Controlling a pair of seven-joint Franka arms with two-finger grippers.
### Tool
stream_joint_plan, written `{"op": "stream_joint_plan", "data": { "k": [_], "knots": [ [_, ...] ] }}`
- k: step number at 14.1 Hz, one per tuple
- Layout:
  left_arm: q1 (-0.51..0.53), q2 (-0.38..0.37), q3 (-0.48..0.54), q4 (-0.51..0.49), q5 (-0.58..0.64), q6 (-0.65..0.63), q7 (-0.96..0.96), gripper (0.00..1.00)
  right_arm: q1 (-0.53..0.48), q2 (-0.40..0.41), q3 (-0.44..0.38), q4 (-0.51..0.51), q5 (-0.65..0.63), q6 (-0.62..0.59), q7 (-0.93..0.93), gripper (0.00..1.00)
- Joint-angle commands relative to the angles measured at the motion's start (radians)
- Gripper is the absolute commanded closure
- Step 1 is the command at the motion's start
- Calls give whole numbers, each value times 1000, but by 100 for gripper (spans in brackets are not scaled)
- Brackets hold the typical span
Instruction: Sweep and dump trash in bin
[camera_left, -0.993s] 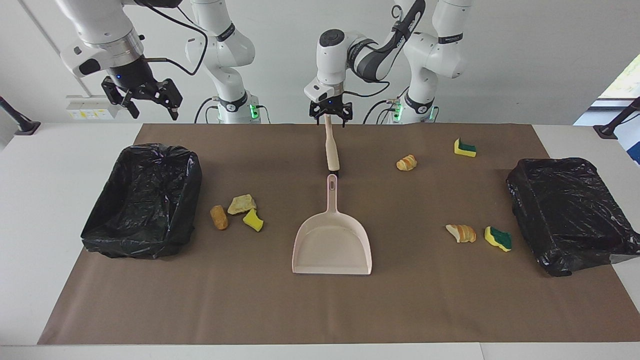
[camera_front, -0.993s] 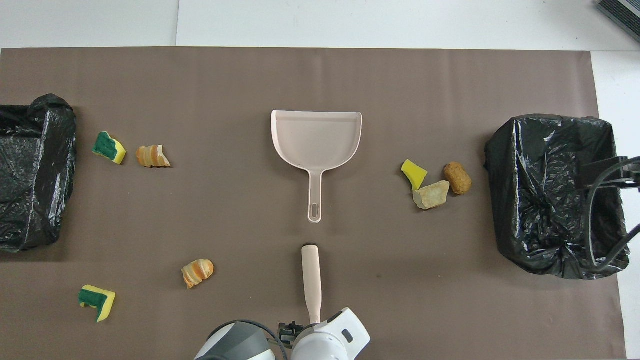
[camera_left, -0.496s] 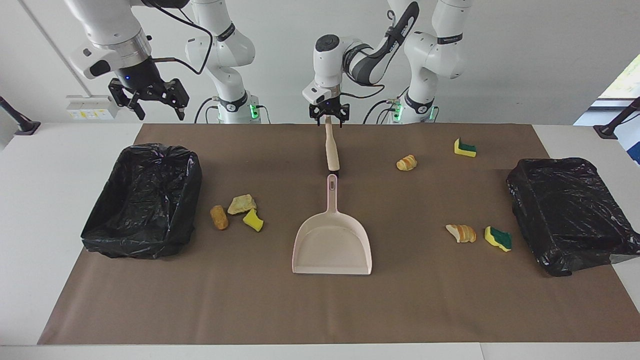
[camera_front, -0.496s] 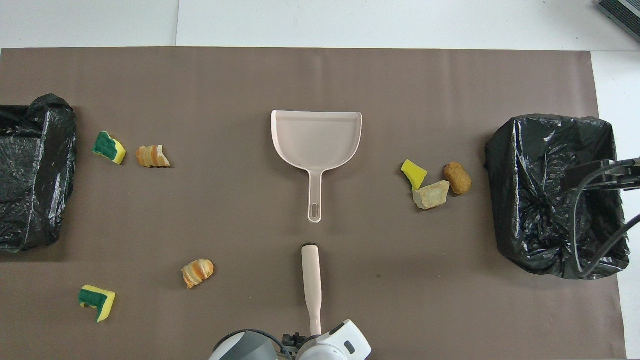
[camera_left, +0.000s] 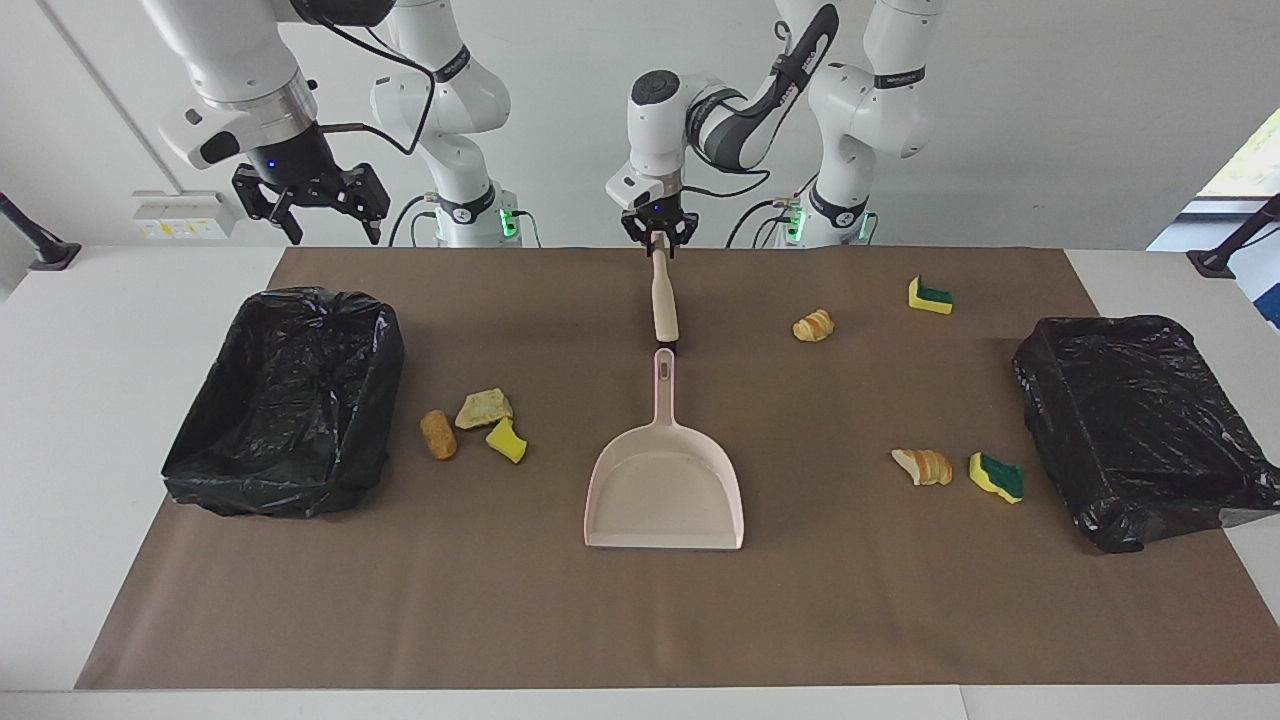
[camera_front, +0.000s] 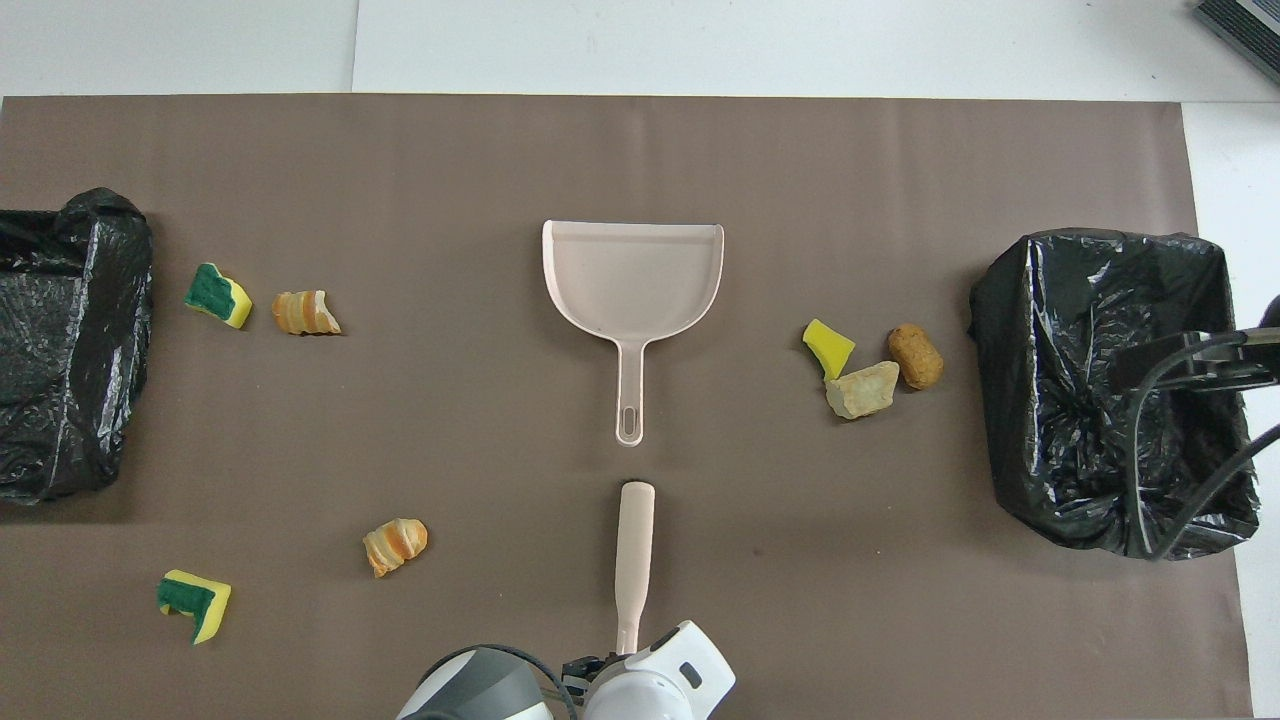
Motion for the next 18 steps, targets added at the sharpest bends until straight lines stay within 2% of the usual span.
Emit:
{"op": "stream_joint_plan", "data": {
  "k": [1,5,8,11,14,18],
  "knots": [
    [84,-31,4,45,-13,-149,-1,100,1,-31,1,-41,21,20,-11,0],
    [249,-132,7,50,0,-322,8,100,73,-14,1,-20,3,4,105,0],
    [358,-196,9,43,62,-514,-4,100,148,45,1,12,23,20,275,0],
    [450,-244,7,-5,127,-619,-42,100,245,168,3,57,41,84,434,0],
    [556,-262,6,-42,129,-640,-171,100,395,369,1,173,27,125,582,0],
    [694,-291,6,-100,142,-676,-168,100,413,489,27,192,85,263,662,0]
  ]
}}
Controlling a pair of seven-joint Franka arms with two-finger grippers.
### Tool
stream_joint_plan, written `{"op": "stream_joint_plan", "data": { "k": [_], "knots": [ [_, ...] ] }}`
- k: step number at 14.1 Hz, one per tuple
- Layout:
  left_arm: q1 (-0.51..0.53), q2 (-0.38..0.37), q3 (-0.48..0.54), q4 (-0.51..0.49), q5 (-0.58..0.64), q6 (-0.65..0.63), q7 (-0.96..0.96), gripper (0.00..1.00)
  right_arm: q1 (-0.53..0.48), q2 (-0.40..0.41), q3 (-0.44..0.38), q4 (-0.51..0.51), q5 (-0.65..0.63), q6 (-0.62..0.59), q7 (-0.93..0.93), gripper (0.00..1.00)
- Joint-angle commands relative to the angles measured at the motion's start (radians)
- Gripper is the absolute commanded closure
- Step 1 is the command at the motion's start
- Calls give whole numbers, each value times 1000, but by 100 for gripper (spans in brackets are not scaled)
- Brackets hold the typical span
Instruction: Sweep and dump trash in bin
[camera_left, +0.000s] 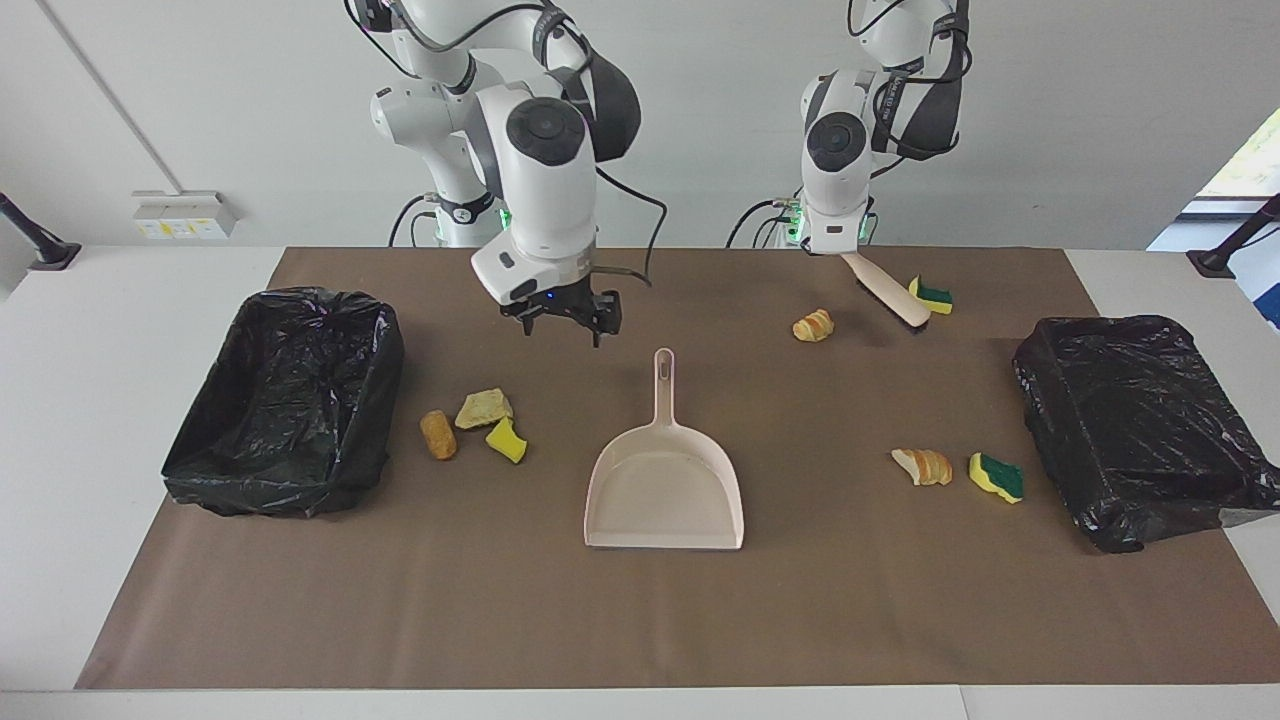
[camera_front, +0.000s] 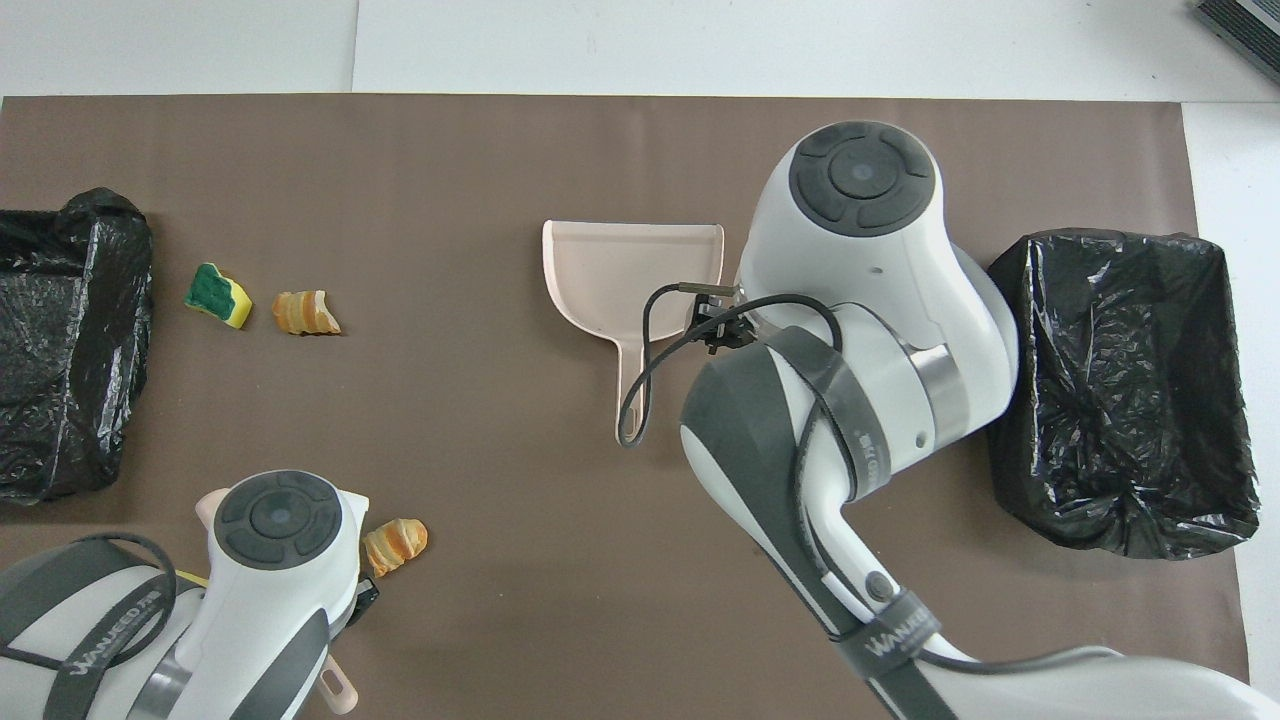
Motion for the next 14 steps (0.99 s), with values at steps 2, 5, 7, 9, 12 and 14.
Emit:
{"op": "stream_joint_plan", "data": {
  "k": [2,5,7,9,12,14],
  "knots": [
    [94,-77,-11,-86,43,-23,-5,100,31,103,20,57,44,56,61,0],
    [99,-102,-14,-153,86,-40,-2,100,113,195,20,103,44,78,73,0],
    [101,-117,-11,-199,106,-33,0,100,112,198,22,82,52,127,55,0],
    [139,-126,-13,-238,106,-26,0,100,115,184,29,13,70,184,-29,0],
    [148,-162,-13,-282,106,1,8,100,115,180,29,-21,80,193,-106,0],
    [151,-153,-8,-282,105,48,27,100,119,178,31,-18,80,179,-94,0]
  ]
}}
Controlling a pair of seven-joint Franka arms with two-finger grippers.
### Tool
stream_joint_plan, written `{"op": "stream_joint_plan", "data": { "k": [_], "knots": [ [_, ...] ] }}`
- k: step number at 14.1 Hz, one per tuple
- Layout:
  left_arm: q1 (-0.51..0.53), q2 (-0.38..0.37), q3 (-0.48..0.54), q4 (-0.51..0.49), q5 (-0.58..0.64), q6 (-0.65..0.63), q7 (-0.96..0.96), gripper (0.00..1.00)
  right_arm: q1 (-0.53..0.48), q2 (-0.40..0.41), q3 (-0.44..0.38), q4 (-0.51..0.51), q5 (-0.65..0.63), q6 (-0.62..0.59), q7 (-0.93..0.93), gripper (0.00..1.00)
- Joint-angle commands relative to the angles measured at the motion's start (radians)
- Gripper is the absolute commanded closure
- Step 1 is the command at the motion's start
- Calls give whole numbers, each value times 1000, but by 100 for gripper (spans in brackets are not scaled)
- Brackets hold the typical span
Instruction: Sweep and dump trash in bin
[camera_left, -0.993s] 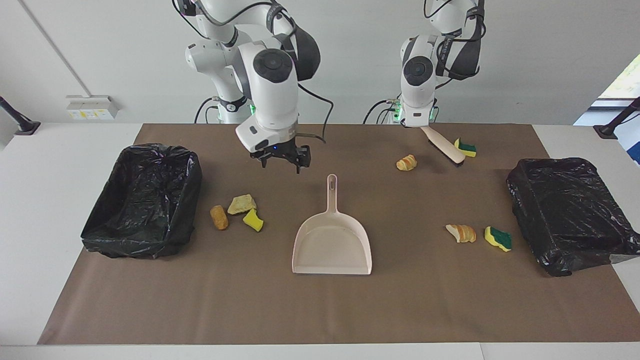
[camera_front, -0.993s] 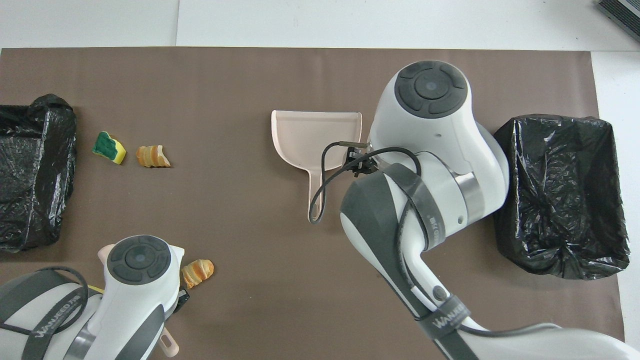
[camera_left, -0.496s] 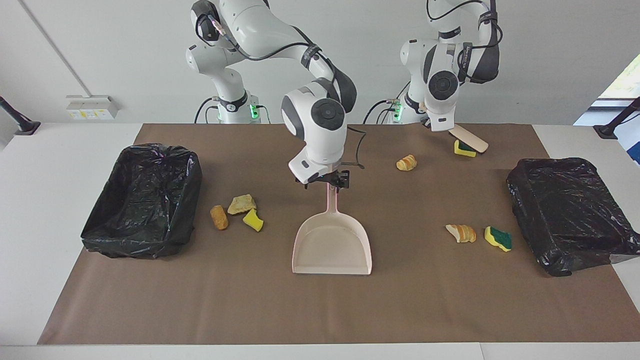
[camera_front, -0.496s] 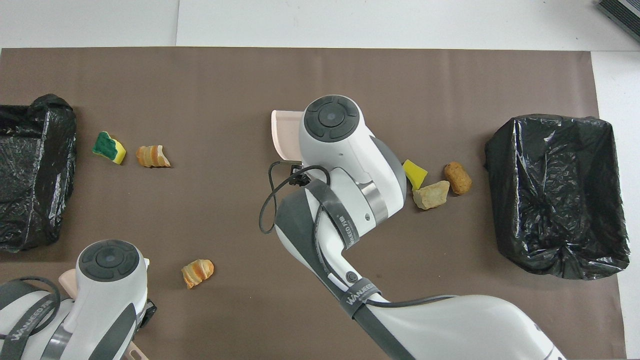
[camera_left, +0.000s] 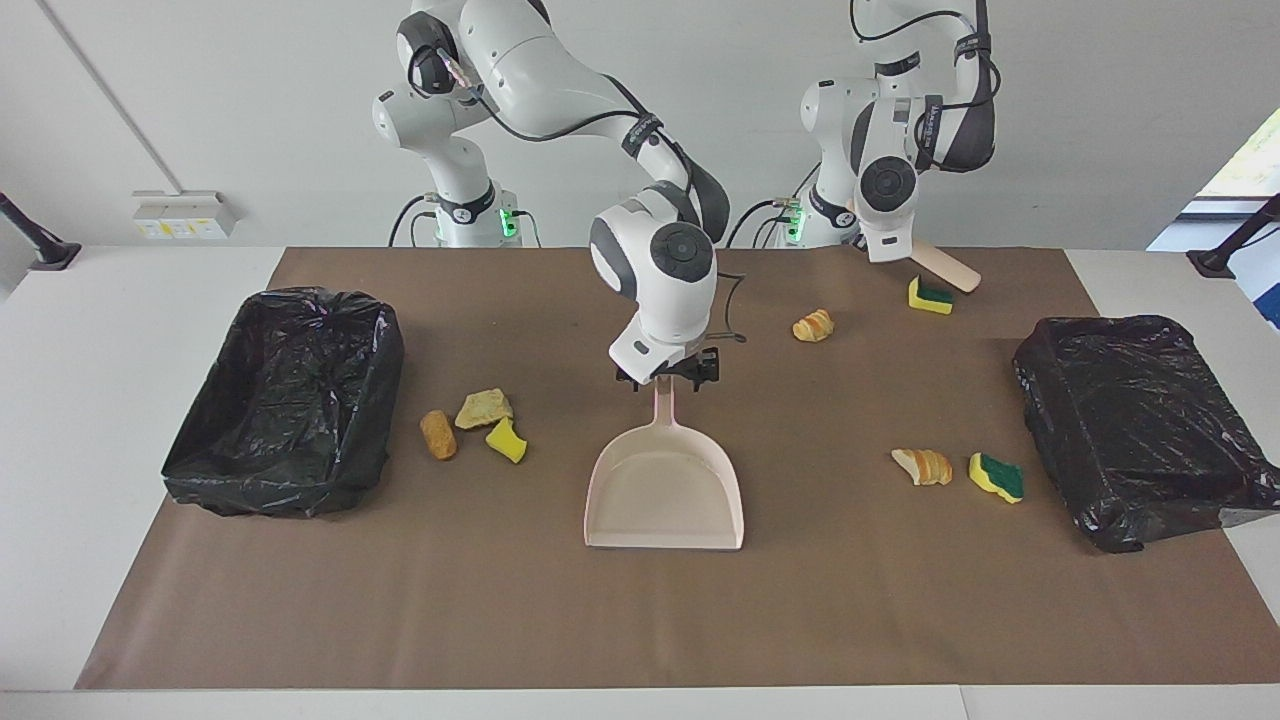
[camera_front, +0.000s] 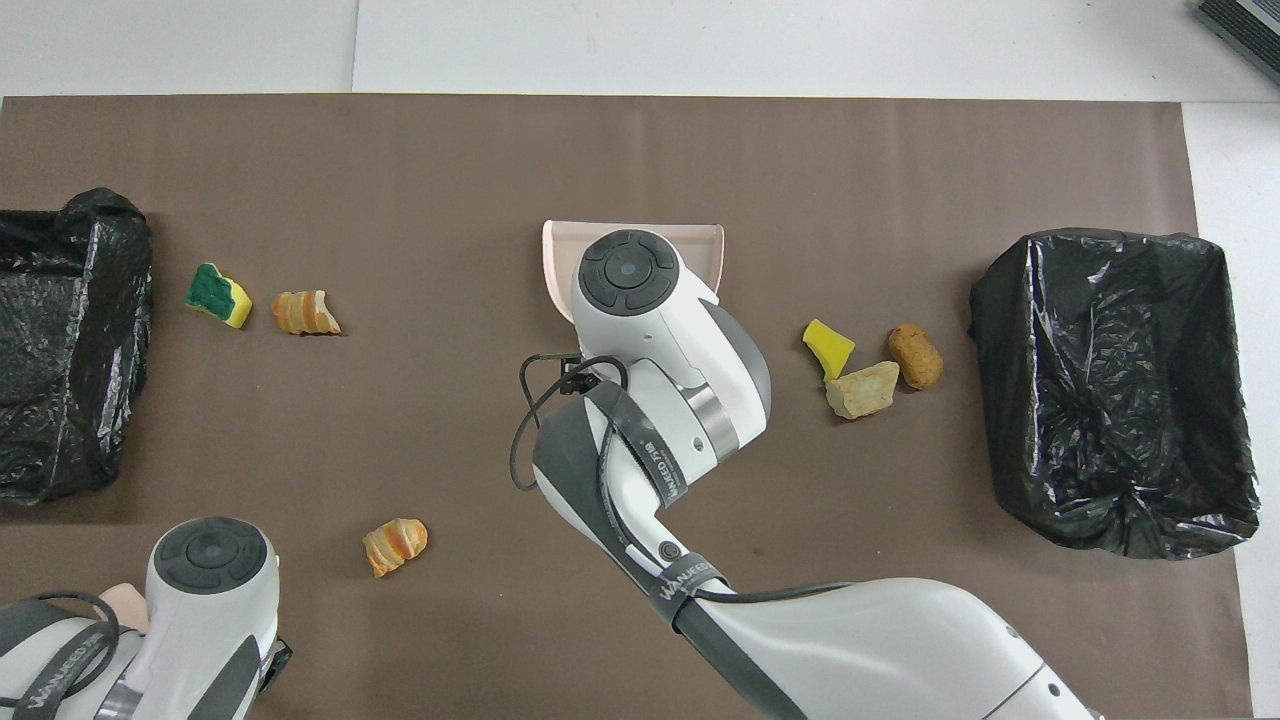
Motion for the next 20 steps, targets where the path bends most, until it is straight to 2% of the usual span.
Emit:
{"op": "stream_joint_plan", "data": {
  "k": [1,3,4,5,6,8,10,14,17,20],
  "knots": [
    [30,-32,-7,-31,14,88,46,100,-6,-21,8,-27,30,9,-17,0],
    [75,11,-7,-19,14,160,85,100,-6,-24,8,-35,30,11,-6,18],
    [82,43,-5,-13,14,200,95,100,-6,-30,10,-47,39,19,29,36],
    [84,73,-5,19,14,234,100,100,-6,-44,10,-79,53,29,52,56],
    [84,128,-5,69,14,252,103,100,-6,-53,10,-93,56,29,69,100],
    [78,248,-8,218,14,256,105,100,-1,-50,10,-79,56,26,86,100],
    [72,334,-8,330,12,278,128,100,-14,-67,10,-75,58,6,78,100],
    [26,390,-16,407,12,349,279,100,-44,-142,2,-91,49,3,48,100],
    [0,454,-16,522,15,320,374,100,-81,-231,1,-159,37,-82,-151,100],
    [10,483,-14,631,17,268,484,100,-95,-326,-1,-222,-83,-188,-367,100]
  ]
}}
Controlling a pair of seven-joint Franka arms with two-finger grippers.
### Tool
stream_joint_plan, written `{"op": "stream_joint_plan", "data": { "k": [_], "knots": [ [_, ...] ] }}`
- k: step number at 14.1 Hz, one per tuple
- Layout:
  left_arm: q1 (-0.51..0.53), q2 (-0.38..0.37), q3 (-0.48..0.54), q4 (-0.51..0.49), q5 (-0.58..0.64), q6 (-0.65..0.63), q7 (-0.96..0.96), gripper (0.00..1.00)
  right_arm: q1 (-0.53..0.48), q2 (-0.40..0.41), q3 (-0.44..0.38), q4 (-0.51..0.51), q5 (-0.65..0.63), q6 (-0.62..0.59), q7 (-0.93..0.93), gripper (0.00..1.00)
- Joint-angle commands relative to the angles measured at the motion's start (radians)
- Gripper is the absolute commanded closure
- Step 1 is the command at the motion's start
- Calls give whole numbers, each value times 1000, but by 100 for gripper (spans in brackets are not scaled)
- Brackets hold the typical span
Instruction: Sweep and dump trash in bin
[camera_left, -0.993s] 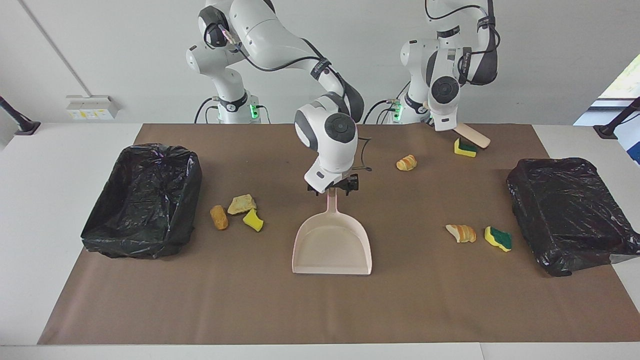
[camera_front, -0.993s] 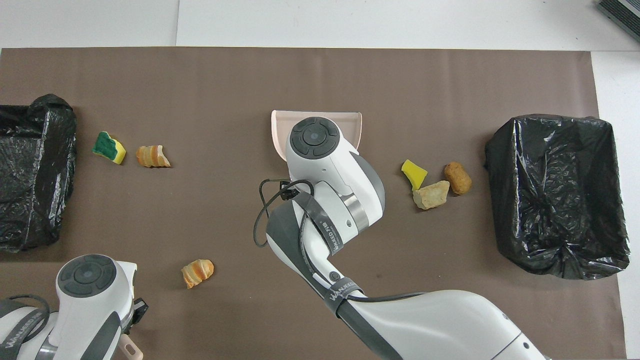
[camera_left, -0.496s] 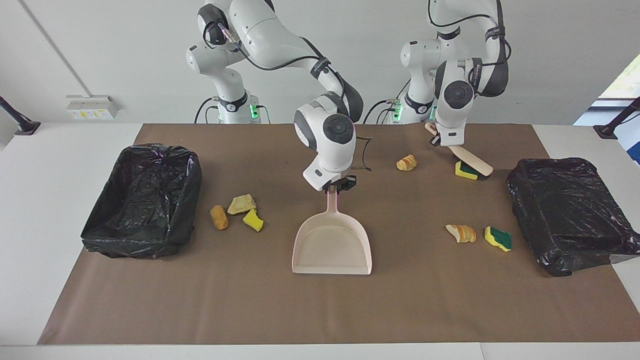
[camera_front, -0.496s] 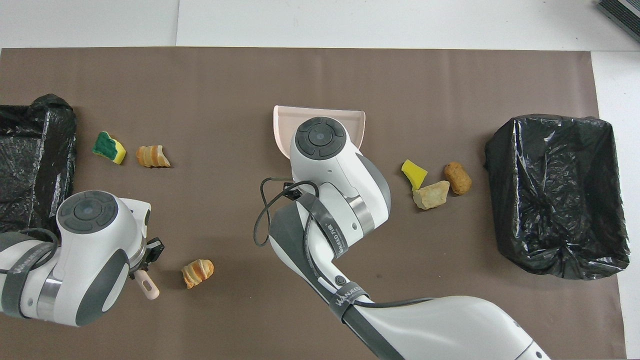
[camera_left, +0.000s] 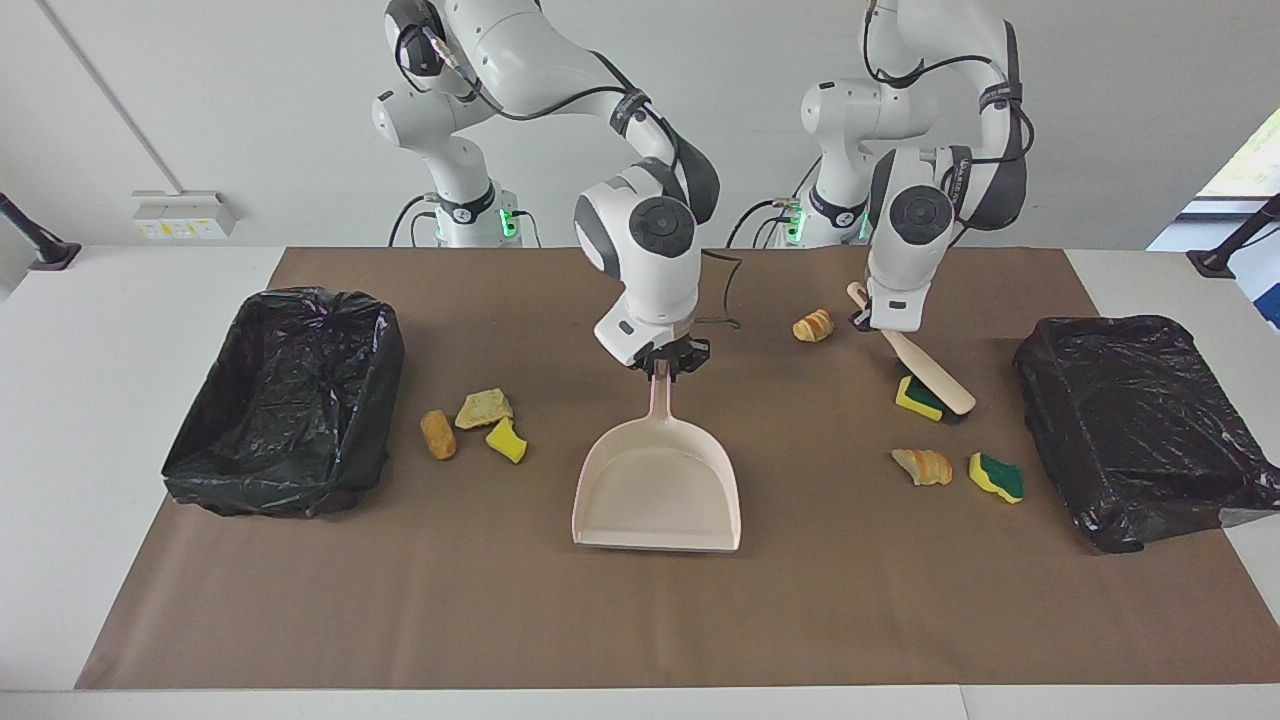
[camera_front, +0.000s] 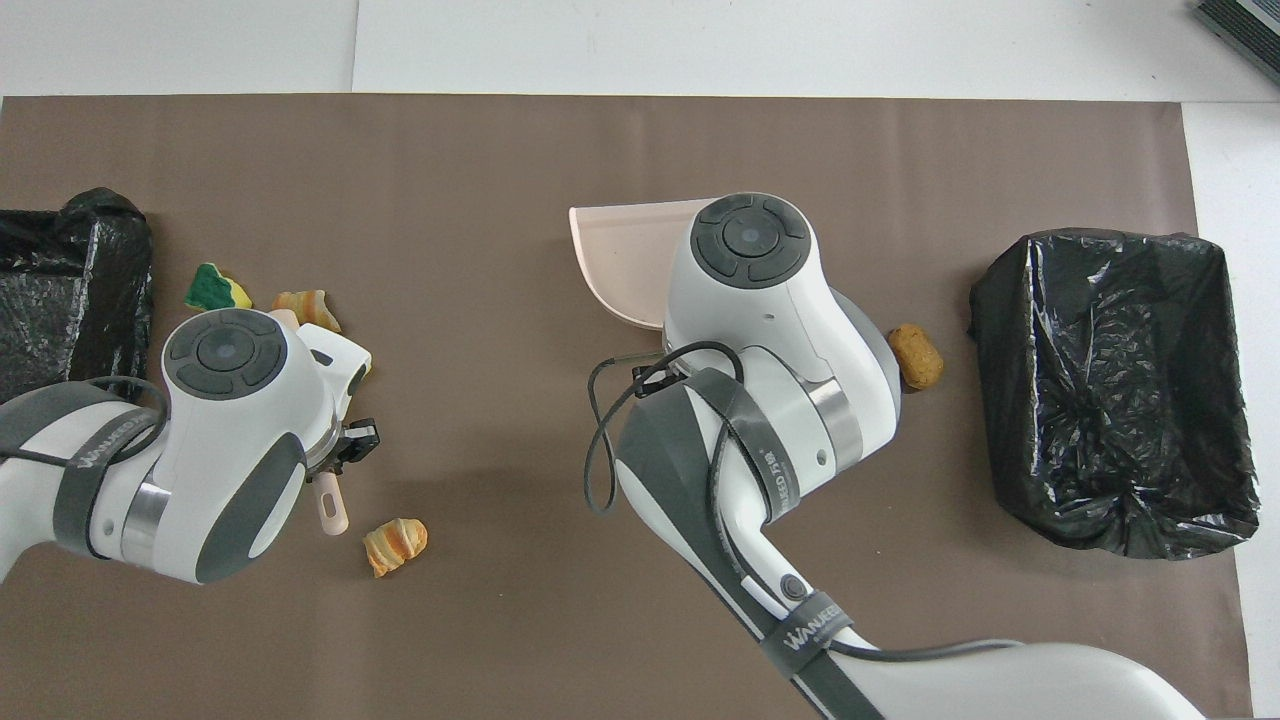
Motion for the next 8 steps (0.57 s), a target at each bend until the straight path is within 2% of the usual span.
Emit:
{"op": "stream_joint_plan", "data": {
  "k": [1,3,5,7,8],
  "knots": [
    [9,37,16,119,17,-80,185,100,-27,-124,6,-103,-84,-54,-206,100],
    [56,41,17,151,67,-91,360,100,-55,-160,6,-120,-90,-124,-378,100],
    [99,53,19,151,109,-37,458,100,-101,-166,9,-137,-75,-178,-567,100],
    [170,67,19,151,156,22,517,100,-141,-194,8,-207,-75,-131,-764,100],
    [191,78,19,151,191,52,547,100,-158,-212,8,-261,-84,-58,-887,100]
  ]
}}
